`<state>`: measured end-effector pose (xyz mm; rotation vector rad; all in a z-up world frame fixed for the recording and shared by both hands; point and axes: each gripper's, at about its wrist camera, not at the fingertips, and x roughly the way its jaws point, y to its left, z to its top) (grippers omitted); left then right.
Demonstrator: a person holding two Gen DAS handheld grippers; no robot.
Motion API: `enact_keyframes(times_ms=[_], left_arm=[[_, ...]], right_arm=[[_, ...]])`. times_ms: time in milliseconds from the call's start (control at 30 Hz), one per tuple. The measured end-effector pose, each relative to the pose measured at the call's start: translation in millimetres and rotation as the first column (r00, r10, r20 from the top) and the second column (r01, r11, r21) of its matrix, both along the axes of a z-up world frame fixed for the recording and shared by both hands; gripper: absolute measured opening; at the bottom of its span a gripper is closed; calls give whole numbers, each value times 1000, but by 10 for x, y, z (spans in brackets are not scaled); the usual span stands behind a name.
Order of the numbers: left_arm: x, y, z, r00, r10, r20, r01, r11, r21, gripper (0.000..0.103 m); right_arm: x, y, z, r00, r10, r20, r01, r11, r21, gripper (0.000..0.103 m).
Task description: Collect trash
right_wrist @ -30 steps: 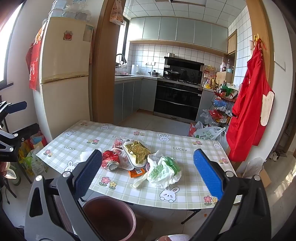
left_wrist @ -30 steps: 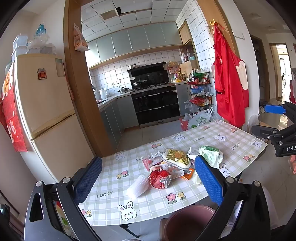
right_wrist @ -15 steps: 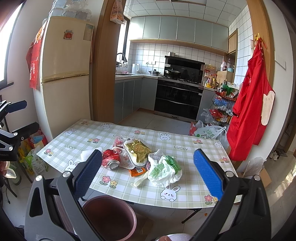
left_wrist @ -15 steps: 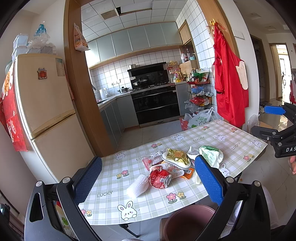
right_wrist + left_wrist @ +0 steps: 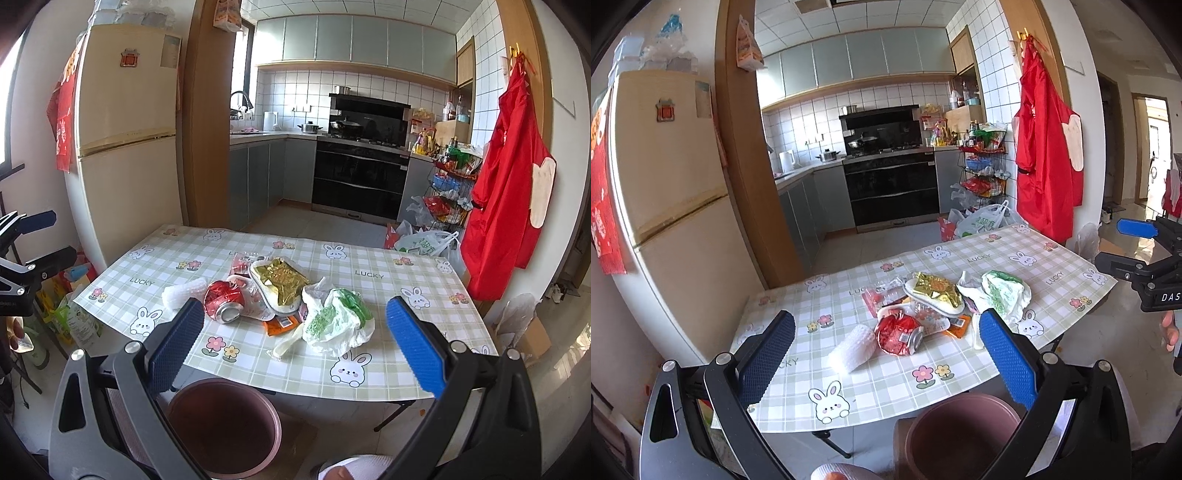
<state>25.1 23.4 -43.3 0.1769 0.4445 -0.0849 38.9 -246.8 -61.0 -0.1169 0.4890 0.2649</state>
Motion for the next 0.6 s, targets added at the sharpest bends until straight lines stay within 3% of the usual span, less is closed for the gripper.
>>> enact_keyframes(times_ms=[267,500,600], left_arm=[[265,408,-561,992,82,-94,-88,994,-61,98],[567,665,-1025,979,61,-193,-88,987,-137,98],[709,663,-1223,973,71,-218,-96,990,-106,98]], right_arm=[[312,-40,-500,995,-13,-102,19,998,62,97],[631,-55,-925,983,-47,-179,60,996,68,97],[755,-84,-1099,974,-44,-221,63,995,80,97]])
